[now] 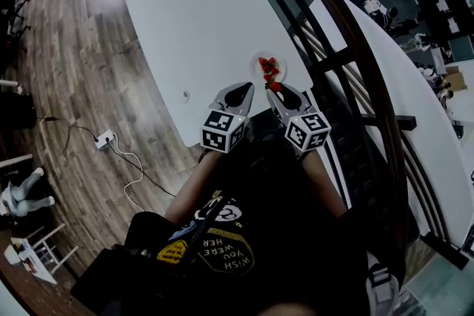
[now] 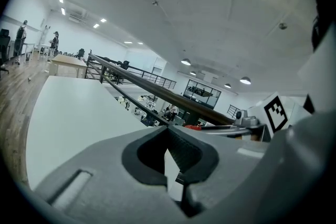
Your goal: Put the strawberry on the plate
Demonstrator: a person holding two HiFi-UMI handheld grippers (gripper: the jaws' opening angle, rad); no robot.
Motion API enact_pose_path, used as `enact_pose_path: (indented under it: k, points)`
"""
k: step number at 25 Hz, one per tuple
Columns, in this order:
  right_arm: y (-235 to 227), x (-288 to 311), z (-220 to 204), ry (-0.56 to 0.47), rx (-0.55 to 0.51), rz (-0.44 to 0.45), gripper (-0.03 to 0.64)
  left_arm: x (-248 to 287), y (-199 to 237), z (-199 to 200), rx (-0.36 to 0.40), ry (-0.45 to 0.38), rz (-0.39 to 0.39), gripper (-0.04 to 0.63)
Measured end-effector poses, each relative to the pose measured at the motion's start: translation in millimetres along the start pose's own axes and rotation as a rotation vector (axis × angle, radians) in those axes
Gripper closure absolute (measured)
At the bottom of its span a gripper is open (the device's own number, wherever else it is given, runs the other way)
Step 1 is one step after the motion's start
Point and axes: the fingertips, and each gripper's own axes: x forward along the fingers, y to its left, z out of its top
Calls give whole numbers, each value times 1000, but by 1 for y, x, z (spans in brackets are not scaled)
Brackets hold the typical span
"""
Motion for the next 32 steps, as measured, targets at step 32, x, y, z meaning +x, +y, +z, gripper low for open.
enact_pose_path:
  k: [32]
  points:
    - [-71,95,-61,225,-91,-76,479,80,70,-67,13,179,-5,595]
